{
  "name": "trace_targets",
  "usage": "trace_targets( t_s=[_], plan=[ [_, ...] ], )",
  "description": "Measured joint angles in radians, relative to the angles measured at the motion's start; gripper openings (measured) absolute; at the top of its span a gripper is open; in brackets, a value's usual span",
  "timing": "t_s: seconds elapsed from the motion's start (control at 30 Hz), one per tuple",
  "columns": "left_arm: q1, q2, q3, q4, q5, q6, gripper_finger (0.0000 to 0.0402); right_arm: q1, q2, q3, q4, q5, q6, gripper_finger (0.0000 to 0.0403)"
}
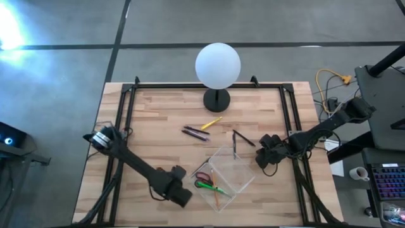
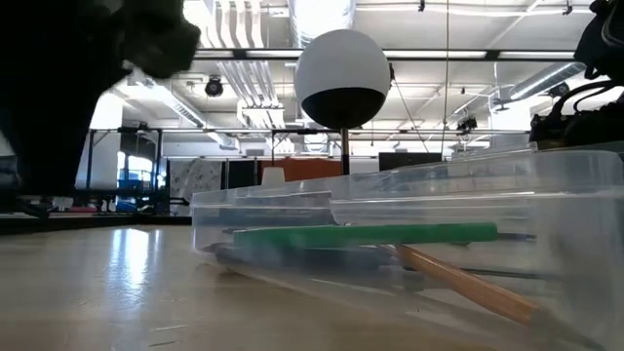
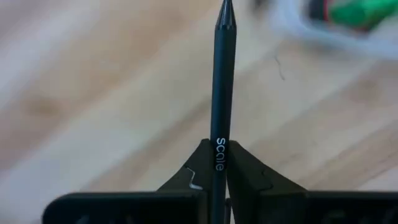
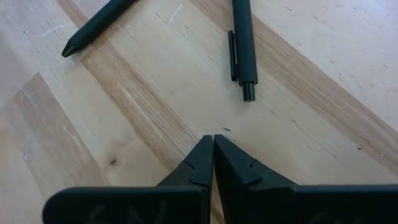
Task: Pick & place school supplies into a supply box
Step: Put the black pen into the supply box
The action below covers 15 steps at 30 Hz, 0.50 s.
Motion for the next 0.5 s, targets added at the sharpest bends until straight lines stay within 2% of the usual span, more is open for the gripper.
trace_targets(
  t_s=[0.07,0.17,0.3,0.4,0.5],
  plan=[
    [0.002,-0.044,-0.001,-0.031,-0.039,0.001,0.0007,0.0,0.0,0.0,0.0,0.002,0.0,0.0009],
    [0.012,-0.117,0.0,0.021,-0.118,0.072,0.0007,0.0,0.0,0.0,0.0,0.002,0.001,0.0009],
    [0.072,-0.179,0.004,0.189,-0.138,0.302,0.0007,0.0,0.001,0.0,0.0,0.004,0.0,0.0009],
    [0.132,-0.174,0.003,0.348,-0.124,0.491,0.0007,0.0,0.002,0.0,-0.001,0.01,0.001,0.0009],
    [0.196,-0.141,0.072,0.409,-0.093,0.705,0.0007,0.0,0.002,0.0,0.0,0.013,0.0,0.0009]
  ],
)
